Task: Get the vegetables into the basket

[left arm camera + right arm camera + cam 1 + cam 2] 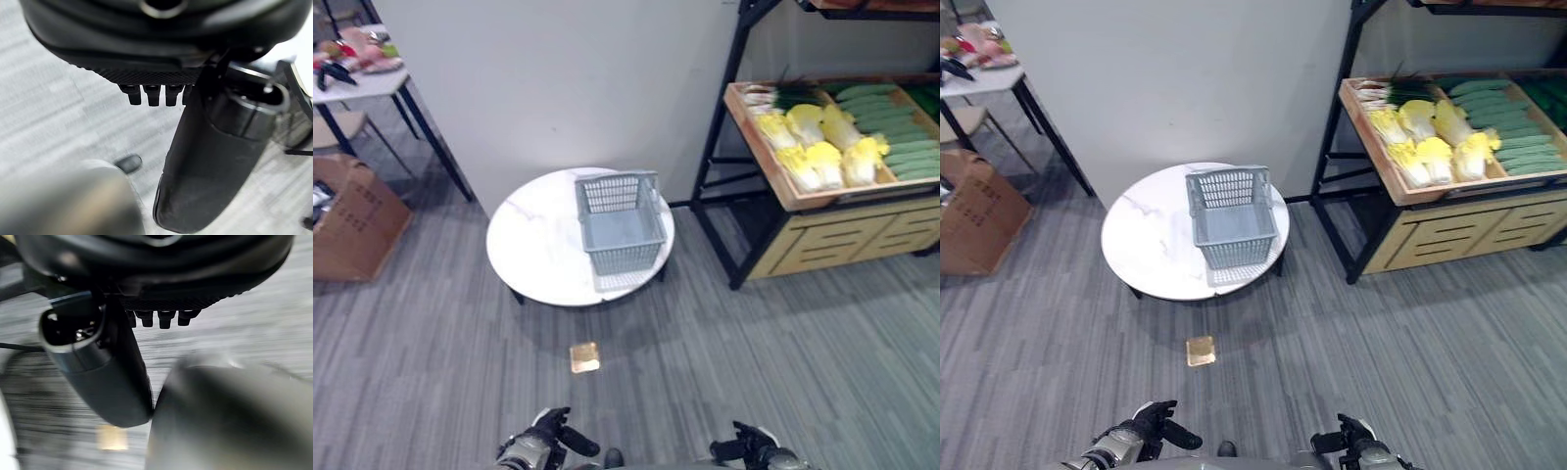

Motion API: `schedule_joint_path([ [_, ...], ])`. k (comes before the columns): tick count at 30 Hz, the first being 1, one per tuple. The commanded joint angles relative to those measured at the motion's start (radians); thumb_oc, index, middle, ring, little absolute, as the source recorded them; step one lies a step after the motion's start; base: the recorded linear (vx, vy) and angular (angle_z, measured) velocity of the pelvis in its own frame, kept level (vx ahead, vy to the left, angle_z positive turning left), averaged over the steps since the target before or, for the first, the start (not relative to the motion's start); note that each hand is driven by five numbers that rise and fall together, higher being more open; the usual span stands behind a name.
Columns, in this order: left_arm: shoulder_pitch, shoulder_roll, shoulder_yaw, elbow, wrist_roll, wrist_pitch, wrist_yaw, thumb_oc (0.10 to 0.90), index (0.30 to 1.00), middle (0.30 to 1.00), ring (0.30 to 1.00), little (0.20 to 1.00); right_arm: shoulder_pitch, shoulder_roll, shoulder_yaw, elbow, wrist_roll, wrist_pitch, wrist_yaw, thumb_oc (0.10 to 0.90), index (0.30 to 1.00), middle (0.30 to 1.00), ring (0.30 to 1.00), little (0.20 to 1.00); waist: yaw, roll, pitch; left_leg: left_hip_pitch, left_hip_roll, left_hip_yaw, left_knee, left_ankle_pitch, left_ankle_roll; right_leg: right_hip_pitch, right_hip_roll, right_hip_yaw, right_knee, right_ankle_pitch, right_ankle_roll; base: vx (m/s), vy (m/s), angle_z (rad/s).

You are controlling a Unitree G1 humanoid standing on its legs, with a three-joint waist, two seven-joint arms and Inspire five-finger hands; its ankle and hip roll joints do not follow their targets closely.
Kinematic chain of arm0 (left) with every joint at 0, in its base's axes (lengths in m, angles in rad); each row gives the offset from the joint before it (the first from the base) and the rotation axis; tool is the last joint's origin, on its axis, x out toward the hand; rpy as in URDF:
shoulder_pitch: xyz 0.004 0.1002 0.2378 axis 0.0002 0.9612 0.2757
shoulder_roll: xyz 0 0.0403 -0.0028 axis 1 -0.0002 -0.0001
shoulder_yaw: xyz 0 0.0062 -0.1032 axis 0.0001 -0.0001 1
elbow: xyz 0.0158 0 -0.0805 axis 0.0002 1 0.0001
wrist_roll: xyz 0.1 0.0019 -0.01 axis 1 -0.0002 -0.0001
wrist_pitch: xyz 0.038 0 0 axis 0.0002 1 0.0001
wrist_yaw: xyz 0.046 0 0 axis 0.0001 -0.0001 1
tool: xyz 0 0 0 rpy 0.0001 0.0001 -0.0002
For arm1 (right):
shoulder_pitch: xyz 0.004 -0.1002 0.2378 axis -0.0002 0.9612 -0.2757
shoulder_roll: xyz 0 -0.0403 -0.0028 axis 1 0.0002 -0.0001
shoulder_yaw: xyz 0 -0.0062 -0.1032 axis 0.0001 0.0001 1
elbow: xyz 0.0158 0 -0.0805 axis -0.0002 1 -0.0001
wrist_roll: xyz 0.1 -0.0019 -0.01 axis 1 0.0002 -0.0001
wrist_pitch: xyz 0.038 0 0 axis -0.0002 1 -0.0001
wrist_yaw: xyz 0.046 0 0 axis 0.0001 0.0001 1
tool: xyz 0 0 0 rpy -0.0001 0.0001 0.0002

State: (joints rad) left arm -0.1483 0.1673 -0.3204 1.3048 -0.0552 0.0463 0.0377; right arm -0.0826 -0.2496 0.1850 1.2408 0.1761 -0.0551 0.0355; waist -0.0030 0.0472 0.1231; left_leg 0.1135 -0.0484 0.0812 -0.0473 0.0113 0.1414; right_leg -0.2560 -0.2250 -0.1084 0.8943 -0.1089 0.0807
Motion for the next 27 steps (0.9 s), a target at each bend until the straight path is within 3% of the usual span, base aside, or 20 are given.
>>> schedule_joint_path([
  [1,-0.016,0.013,0.01,-0.012,0.037,-0.022,0.0,0.9,1.0,1.0,1.0,1.0,0.04,0.017,0.034,0.053,-0.004,0.037,-0.008,0.9,1.0,1.0,1.0,1.0,-0.022,-0.036,0.07,-0.047,0.004,-0.033,-0.04,0.032,-0.103,0.123,0.066,0.012,-0.397,0.153,0.012,0.09,-0.066,0.5],
  [2,-0.016,0.013,0.01,-0.012,0.037,-0.022,0.0,0.9,1.0,1.0,1.0,1.0,0.04,0.017,0.034,0.053,-0.004,0.037,-0.008,0.9,1.0,1.0,1.0,1.0,-0.023,-0.033,0.069,-0.048,0.007,-0.034,-0.04,0.033,-0.103,0.125,0.069,0.01,-0.402,0.157,0.011,0.36,-0.229,0.72],
  [3,-0.016,0.012,0.001,0.0,0.055,-0.026,-0.006,0.9,1.0,1.0,1.0,1.0,0.036,0.029,0.043,0.066,-0.001,0.039,-0.006,0.9,1.0,1.0,1.0,1.0,-0.054,-0.058,0.059,-0.014,-0.012,-0.079,-0.04,-0.009,-0.121,0.152,0.155,0.119,-0.772,0.168,0.043,0.27,-0.164,0.82],
  [4,-0.016,0.012,0.001,0.0,0.055,-0.026,-0.006,0.9,1.0,1.0,1.0,1.0,0.036,0.029,0.043,0.066,-0.001,0.039,-0.006,0.9,1.0,1.0,1.0,1.0,-0.054,-0.058,0.058,-0.015,-0.012,-0.079,-0.04,-0.008,-0.121,0.152,0.155,0.119,-0.775,0.171,0.043,0.37,-0.203,0.78],
  [6,-0.012,0.012,-0.006,0.007,0.077,-0.03,-0.018,0.9,1.0,1.0,1.0,1.0,0.041,0.024,0.046,0.077,-0.005,0.041,0.002,0.9,1.0,1.0,1.0,1.0,-0.063,-0.065,0.043,-0.016,-0.023,-0.119,-0.04,-0.009,-0.125,0.17,0.179,0.206,-0.867,0.193,0.05,0.14,-0.064,1.01],
  [8,0.008,0.004,0.003,0.019,0.081,-0.03,-0.018,0.9,1.0,1.0,1.0,1.0,0.043,0.023,0.057,0.083,-0.023,0.043,0.002,0.9,1.0,1.0,1.0,1.0,-0.051,-0.065,0.025,-0.014,-0.025,-0.12,-0.04,-0.013,-0.124,0.215,0.167,0.188,-0.939,0.212,0.051,0.11,-0.061,1.08],
  [14,0.049,-0.007,0.04,0.034,0.048,-0.026,-0.017,0.9,1.0,1.0,1.0,1.0,0.056,0.022,0.04,0.09,-0.005,0.045,0.007,0.9,1.0,1.0,1.0,1.0,-0.039,-0.051,-0.003,-0.002,-0.021,-0.134,-0.04,-0.011,-0.127,0.278,0.166,0.165,-0.974,0.208,0.033,0.1,-0.078,0.09],
  [21,0.074,-0.022,0.064,0.042,0.019,-0.023,0.001,0.9,1.0,1.0,1.0,1.0,0.052,0.005,-0.041,0.051,0.106,0.023,-0.03,0.9,1.0,1.0,1.0,1.0,-0.043,-0.034,-0.025,0.024,-0.014,-0.148,-0.04,-0.027,-0.134,0.323,0.171,0.152,-0.982,0.178,0.02,0.08,-0.05,0.0],
  [22,0.076,-0.026,0.06,0.036,0.022,-0.024,0.009,0.9,1.0,1.0,1.0,1.0,0.011,-0.048,-0.114,-0.037,0.172,-0.001,-0.078,0.9,1.0,1.0,1.0,1.0,-0.044,-0.026,-0.034,0.032,-0.011,-0.154,-0.04,-0.03,-0.138,0.339,0.174,0.147,-0.982,0.166,0.019,0.08,-0.04,0.01],
  [24,0.076,-0.028,0.058,0.033,0.022,-0.025,0.008,0.9,1.0,1.0,1.0,1.0,-0.003,-0.07,-0.139,-0.066,0.195,-0.004,-0.086,0.9,1.0,1.0,1.0,1.0,-0.045,-0.024,-0.035,0.035,-0.009,-0.155,-0.04,-0.031,-0.14,0.344,0.174,0.145,-0.982,0.162,0.019,0.07,-0.024,-0.01],
  [25,0.086,0.002,0.019,0.052,0.023,-0.024,-0.017,0.9,1.0,1.0,1.0,1.0,-0.36,-0.367,-0.197,0.016,0.271,0.014,-0.103,0.9,1.0,1.0,1.0,1.0,-0.012,-0.041,-0.06,0.04,-0.007,-0.166,-0.04,-0.034,-0.148,0.36,0.173,0.129,-0.982,0.149,0.021,0.04,-0.016,0.01],
  [26,0.077,-0.005,0.025,0.054,0.022,-0.024,-0.017,0.9,1.0,1.0,1.0,1.0,-0.381,-0.376,-0.188,0.033,0.275,0.01,-0.096,0.9,1.0,1.0,1.0,1.0,-0.014,-0.036,-0.052,0.034,-0.008,-0.165,-0.04,-0.025,-0.149,0.354,0.172,0.13,-0.982,0.158,0.021,0.04,-0.028,-0.07],
  [27,0.085,-0.018,0.036,-0.012,0.011,-0.031,-0.021,0.9,1.0,1.0,1.0,1.0,-0.056,-0.271,-0.227,-0.264,0.257,-0.005,-0.098,0.9,1.0,1.0,1.0,1.0,-0.04,-0.028,-0.042,0.037,-0.004,-0.164,-0.04,-0.03,-0.149,0.355,0.175,0.134,-0.982,0.157,0.02,-0.03,-0.016,0.06],
])
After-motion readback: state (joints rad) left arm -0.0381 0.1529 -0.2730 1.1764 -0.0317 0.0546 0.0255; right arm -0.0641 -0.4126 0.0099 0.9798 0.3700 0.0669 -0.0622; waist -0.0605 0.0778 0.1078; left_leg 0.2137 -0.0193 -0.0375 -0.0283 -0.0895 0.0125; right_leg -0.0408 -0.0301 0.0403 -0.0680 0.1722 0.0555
